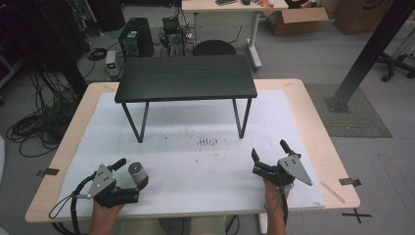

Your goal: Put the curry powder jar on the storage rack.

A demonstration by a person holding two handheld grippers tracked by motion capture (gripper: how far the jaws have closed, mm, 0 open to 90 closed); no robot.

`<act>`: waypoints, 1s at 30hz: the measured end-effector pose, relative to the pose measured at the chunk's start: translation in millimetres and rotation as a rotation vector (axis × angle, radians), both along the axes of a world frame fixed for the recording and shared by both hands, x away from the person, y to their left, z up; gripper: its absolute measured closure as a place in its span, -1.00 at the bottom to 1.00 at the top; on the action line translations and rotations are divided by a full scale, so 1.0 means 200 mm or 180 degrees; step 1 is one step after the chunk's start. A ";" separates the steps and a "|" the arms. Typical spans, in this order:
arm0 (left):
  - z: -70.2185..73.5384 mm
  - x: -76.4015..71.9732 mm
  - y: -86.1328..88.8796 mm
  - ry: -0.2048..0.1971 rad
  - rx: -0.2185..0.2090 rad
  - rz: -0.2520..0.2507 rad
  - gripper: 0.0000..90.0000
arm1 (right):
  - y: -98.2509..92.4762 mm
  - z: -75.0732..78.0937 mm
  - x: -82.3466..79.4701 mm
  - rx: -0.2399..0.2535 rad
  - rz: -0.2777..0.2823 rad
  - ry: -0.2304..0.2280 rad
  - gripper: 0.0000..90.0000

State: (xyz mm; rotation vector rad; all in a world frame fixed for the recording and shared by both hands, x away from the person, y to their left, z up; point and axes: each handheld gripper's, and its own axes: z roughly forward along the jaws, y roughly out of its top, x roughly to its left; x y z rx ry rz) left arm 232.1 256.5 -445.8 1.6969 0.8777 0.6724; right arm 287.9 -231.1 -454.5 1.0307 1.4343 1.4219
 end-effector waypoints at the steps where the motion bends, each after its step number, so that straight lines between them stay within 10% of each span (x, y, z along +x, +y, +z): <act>1: 0.00 0.00 0.00 0.0003 0.0006 0.0011 -0.98 | 0.00 0.00 0.00 0.0000 0.0000 0.0000 -1.00; 30: 0.00 0.01 0.00 0.0023 -0.0023 -0.0047 -0.16 | 0.00 0.00 0.00 0.0008 0.0003 -0.0003 -1.00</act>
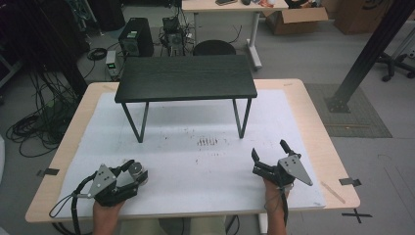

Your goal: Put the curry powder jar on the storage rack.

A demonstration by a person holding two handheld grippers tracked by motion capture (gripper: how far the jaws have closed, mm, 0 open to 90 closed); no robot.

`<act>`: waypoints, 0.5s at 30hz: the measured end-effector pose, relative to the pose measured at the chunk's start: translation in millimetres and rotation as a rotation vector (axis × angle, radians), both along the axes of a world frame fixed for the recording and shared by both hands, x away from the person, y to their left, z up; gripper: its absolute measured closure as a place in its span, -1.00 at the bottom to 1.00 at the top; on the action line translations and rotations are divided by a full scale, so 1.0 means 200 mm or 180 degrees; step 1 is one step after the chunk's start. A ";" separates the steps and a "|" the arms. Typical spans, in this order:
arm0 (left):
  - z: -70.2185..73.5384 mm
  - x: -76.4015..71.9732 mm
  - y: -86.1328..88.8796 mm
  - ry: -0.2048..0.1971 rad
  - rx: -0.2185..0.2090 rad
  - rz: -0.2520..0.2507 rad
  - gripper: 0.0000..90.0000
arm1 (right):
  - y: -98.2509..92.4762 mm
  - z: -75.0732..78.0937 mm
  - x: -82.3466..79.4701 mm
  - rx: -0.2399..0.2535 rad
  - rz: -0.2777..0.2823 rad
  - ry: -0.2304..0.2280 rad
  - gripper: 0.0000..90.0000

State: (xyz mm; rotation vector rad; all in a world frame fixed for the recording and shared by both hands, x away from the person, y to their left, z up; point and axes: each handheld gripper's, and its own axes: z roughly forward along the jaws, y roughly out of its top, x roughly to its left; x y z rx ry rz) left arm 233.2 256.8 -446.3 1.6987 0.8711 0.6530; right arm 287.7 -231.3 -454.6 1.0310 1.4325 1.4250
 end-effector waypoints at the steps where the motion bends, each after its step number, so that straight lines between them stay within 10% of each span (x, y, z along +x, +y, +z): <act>1: 0.00 0.00 0.00 0.0000 0.0000 0.0000 -0.13 | 0.00 0.00 0.00 0.0000 0.0000 0.0000 -1.00; 15: 0.00 0.00 0.00 -0.0025 -0.0002 0.0025 0.08 | 0.00 0.00 0.00 0.0013 0.0000 -0.0009 -1.00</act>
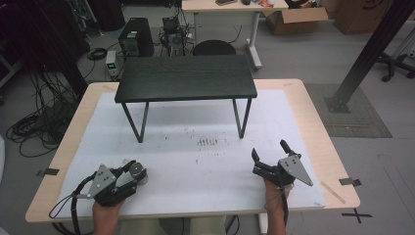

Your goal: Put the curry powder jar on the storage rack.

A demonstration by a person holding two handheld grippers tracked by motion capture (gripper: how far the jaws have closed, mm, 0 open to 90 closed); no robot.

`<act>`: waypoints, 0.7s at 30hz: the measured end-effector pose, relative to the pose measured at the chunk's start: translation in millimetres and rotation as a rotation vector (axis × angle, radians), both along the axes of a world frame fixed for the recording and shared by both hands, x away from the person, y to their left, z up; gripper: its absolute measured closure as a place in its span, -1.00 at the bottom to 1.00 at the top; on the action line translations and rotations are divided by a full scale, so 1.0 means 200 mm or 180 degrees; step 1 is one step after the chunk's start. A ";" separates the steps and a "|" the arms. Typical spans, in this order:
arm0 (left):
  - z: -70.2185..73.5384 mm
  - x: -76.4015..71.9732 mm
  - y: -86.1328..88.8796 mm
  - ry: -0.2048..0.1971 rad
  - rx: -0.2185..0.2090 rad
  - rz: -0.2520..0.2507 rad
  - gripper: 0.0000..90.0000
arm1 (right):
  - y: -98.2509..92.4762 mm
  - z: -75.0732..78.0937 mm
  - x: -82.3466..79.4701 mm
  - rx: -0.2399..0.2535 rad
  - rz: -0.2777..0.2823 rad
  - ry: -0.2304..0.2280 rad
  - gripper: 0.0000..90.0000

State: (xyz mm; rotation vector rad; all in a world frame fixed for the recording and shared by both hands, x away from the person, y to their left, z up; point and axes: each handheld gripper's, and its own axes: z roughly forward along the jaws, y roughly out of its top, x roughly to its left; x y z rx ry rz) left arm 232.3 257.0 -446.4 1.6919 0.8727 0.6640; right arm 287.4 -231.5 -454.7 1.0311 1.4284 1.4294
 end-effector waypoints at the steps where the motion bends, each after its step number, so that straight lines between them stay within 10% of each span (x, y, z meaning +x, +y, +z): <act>1: 0.00 0.00 0.00 0.0000 0.0000 0.0000 0.08 | 0.00 0.00 0.00 0.0000 0.0000 0.0000 -1.00; 21: 0.20 0.04 0.05 -0.0184 -0.0306 -0.0031 0.09 | 0.00 0.00 0.00 -0.0007 -0.0001 0.0008 -1.00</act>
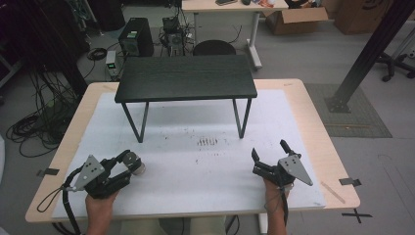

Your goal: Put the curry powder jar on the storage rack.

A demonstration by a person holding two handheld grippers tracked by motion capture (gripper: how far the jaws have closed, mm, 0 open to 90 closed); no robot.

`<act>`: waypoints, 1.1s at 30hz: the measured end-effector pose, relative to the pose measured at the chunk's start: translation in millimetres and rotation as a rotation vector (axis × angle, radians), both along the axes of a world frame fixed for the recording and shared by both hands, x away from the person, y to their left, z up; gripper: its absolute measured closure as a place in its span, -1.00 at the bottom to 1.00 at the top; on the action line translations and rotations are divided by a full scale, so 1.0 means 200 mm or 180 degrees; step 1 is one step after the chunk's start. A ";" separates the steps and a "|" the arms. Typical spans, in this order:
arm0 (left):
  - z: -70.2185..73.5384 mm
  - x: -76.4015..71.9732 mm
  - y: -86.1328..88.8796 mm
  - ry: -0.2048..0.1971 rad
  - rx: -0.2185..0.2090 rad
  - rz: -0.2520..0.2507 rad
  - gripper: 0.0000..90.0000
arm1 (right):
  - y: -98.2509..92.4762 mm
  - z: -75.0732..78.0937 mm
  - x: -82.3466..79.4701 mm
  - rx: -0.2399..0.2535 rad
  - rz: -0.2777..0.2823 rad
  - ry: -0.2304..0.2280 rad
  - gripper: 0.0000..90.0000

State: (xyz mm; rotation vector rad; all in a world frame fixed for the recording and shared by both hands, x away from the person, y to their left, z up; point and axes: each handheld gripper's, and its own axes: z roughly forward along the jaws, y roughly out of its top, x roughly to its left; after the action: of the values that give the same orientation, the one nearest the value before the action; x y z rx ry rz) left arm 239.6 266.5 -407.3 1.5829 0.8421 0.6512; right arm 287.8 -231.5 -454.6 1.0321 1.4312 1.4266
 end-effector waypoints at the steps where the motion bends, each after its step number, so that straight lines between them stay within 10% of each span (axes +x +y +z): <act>1: 0.01 0.00 0.00 -0.0007 -0.0013 -0.0003 0.09 | 0.00 0.00 0.00 -0.0002 0.0000 0.0000 -1.00; 33: 0.37 0.10 0.01 -0.0185 -0.0365 -0.0345 0.09 | 0.00 0.00 0.00 -0.0003 0.0002 -0.0002 -1.00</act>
State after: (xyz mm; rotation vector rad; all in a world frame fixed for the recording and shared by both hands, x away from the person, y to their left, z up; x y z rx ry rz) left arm 259.1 267.5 -332.5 1.4883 0.7326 0.5590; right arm 287.5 -231.4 -454.6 1.0306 1.4316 1.4264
